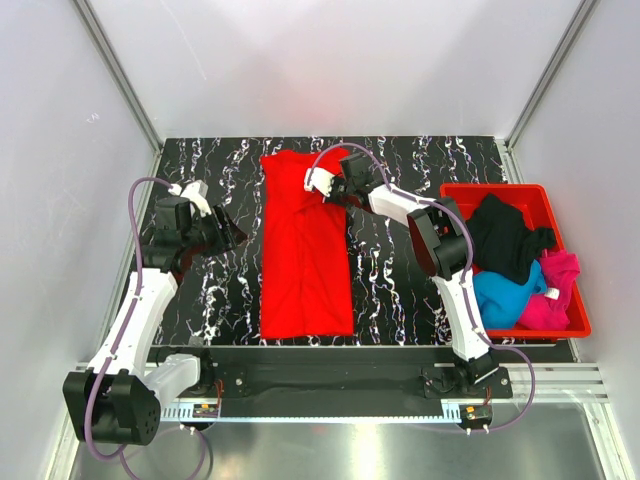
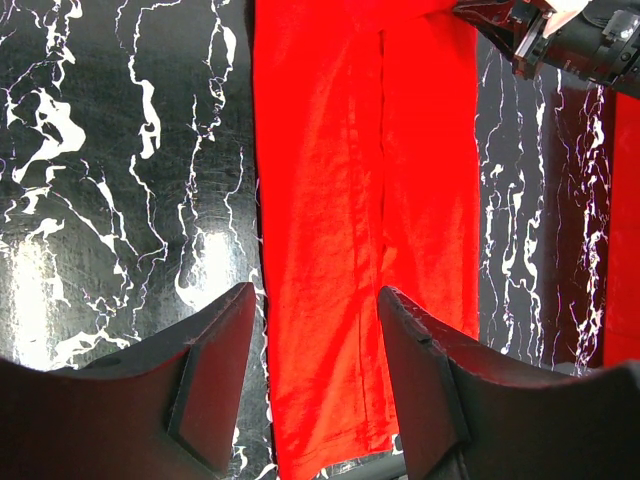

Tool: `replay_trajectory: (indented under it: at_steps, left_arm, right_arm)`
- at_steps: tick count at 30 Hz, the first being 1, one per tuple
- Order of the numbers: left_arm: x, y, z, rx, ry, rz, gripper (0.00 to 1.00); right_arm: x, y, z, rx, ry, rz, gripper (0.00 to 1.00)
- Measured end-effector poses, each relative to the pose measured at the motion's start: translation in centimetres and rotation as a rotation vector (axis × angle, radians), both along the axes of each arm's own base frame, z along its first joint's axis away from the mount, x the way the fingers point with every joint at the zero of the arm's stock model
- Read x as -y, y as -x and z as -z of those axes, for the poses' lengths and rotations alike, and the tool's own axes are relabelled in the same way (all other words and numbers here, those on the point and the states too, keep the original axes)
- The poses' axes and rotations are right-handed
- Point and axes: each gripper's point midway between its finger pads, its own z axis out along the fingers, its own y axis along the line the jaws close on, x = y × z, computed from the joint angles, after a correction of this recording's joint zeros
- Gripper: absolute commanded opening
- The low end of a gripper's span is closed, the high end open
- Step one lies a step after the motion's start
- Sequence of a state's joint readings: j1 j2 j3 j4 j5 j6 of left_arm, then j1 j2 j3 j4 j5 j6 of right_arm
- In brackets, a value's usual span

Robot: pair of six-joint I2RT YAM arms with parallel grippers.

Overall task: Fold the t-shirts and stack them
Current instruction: Fold the tshirt

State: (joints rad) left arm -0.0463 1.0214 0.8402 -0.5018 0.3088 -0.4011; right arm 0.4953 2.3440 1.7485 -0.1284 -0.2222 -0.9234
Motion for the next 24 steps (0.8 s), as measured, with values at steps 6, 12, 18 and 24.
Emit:
replay_trajectory:
  at_steps: [6,12,18,24]
  left_arm:
    - [-0.1,-0.1,-0.1,0.002,0.003,-0.003,0.58]
    - [-0.1,-0.1,-0.1,0.0,0.009,-0.007,0.58]
    - [0.0,-0.1,-0.1,-0.001,0.012,-0.006,0.58]
    - [0.0,-0.1,-0.1,0.0,0.014,-0.005,0.58]
  right_arm:
    - [0.0,0.0,-0.2,0.002,-0.005,0.001,0.0]
    - [-0.2,0.0,-1.0,0.007,-0.018,0.004,0.0]
    - [-0.2,0.0,-2.9,0.021,-0.032,0.007,0.0]
    - [-0.2,0.0,-4.8,0.044,-0.049,0.009,0.0]
